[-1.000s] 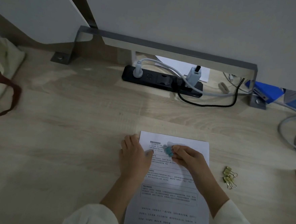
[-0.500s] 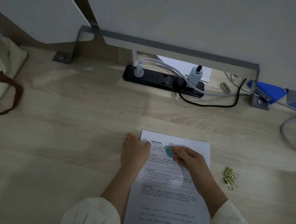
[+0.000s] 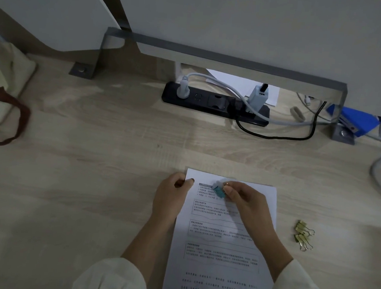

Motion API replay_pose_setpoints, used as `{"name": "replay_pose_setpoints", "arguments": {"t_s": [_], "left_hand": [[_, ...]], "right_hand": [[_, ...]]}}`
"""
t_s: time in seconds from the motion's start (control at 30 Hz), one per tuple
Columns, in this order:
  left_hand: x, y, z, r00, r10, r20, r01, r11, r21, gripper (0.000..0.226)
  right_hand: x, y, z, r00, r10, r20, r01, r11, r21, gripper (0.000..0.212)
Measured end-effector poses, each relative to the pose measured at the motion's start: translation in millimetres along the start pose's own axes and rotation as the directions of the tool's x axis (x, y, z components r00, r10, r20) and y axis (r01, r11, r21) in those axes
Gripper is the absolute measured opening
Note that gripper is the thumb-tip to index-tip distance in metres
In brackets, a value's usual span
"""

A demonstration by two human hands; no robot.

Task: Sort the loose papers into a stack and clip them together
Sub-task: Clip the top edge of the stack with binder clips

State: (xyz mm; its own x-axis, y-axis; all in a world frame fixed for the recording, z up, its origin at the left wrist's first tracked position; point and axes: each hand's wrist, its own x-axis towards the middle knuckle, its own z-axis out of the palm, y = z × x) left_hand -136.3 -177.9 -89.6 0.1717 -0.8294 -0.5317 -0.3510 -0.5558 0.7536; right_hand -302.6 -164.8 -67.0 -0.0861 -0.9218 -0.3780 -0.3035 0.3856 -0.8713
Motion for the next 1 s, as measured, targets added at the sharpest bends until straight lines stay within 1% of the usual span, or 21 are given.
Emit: {"name": "replay_pose_setpoints", "arguments": {"t_s": [0.07,0.13,0.27,0.47,0.6,0.67,0.8,0.9,1.0], "left_hand": [[-0.1,-1.9,0.2,1.000,0.012,-0.006,-0.012,1.000,-0.014,0.023],[-0.2,-2.2,0.4,1.000,0.019,-0.008,-0.019,1.000,-0.018,0.021],[0.1,-2.7,1.7,1.000,0.029,0.007,-0.029,0.998,-0.048,0.015],[0.9,-6.4,1.4,0.998,0.066,0.006,-0.065,0.994,-0.087,0.016],[0.4,-8.6,0.6,0.995,0.100,0.024,-0.096,0.987,-0.132,0.016],[-0.6,-9.1,0.7,0.993,0.116,0.037,-0.109,0.981,-0.163,0.015],[-1.7,-10.2,1.5,0.987,0.157,0.025,-0.150,0.972,-0.179,0.012],[-2.2,-11.6,1.7,0.987,0.161,0.023,-0.154,0.969,-0.195,0.012],[-3.1,-12.4,1.8,0.986,0.164,0.028,-0.154,0.964,-0.218,0.014]], "right_hand": [[11.5,-5.9,3.1,0.996,-0.084,0.016,0.085,0.991,-0.106,0.010],[22.2,-12.3,9.4,0.987,-0.151,0.048,0.156,0.976,-0.152,0.010],[35.4,-19.3,21.8,0.978,-0.190,0.085,0.202,0.966,-0.162,0.010],[49.7,-22.1,24.2,0.943,-0.289,0.167,0.326,0.906,-0.270,0.006],[59.7,-27.5,22.8,0.916,-0.324,0.238,0.385,0.877,-0.288,0.005],[63.4,-30.5,21.6,0.915,-0.303,0.267,0.373,0.887,-0.272,0.004],[71.1,-35.2,20.4,0.915,-0.179,0.362,0.265,0.942,-0.205,0.011],[78.0,-39.2,17.5,0.899,-0.102,0.425,0.184,0.971,-0.154,0.006],[85.5,-40.4,15.1,0.878,-0.067,0.474,0.141,0.982,-0.123,0.007]]}}
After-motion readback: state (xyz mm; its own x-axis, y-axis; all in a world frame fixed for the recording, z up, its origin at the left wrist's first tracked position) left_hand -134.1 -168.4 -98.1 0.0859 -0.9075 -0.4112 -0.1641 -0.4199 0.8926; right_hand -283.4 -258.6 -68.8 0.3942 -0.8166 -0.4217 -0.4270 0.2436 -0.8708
